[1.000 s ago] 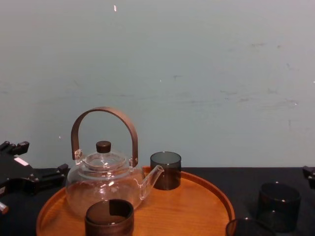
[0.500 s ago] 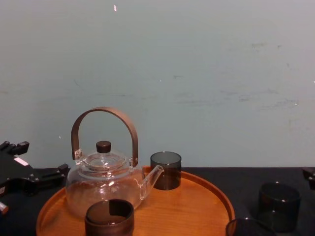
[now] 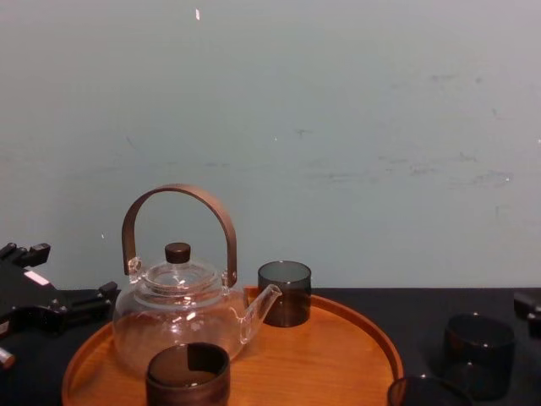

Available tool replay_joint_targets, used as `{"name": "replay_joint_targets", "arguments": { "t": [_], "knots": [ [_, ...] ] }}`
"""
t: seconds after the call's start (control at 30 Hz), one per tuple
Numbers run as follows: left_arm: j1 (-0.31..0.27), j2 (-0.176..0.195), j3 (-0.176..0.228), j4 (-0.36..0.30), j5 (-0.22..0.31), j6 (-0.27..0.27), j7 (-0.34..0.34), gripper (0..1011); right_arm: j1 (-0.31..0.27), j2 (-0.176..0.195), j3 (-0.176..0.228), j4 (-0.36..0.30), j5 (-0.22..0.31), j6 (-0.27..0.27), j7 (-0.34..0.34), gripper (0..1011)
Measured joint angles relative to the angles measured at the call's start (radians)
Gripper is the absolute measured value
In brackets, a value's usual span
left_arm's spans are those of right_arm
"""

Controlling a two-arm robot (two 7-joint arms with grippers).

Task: Pick up the glass from the table and place it on the tray.

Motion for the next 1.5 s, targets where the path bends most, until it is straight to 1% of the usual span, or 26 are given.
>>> {"name": "replay_joint_targets", "arguments": {
  "t": [0.2, 0.37, 0.6, 0.8, 1.07, 1.27, 1.5],
  "knots": [
    [0.0, 0.0, 0.0, 0.0, 0.0, 0.0, 0.0, 1001, -0.042, 0.004, 0.005, -0.055, 0.009, 0.011, 0.029, 1002],
    [0.0, 0.0, 0.0, 0.0, 0.0, 0.0, 0.0, 1001, -0.064, 0.001, -0.001, -0.081, 0.01, 0.016, 0.053, 1002],
    [0.0, 0.0, 0.0, 0.0, 0.0, 0.0, 0.0, 1001, -0.09, -0.011, -0.015, -0.113, -0.008, 0.03, 0.077, 1002],
    [0.0, 0.0, 0.0, 0.0, 0.0, 0.0, 0.0, 1001, -0.102, -0.022, -0.025, -0.127, -0.015, 0.036, 0.105, 1002],
    [0.0, 0.0, 0.0, 0.0, 0.0, 0.0, 0.0, 1001, -0.116, -0.042, -0.032, -0.137, -0.008, 0.038, 0.153, 1002],
    [0.0, 0.0, 0.0, 0.0, 0.0, 0.0, 0.0, 1001, -0.123, -0.054, -0.031, -0.136, -0.008, 0.041, 0.17, 1003],
    [0.0, 0.0, 0.0, 0.0, 0.0, 0.0, 0.0, 1001, -0.131, -0.069, -0.019, -0.129, -0.013, 0.048, 0.187, 1002]
  ]
}}
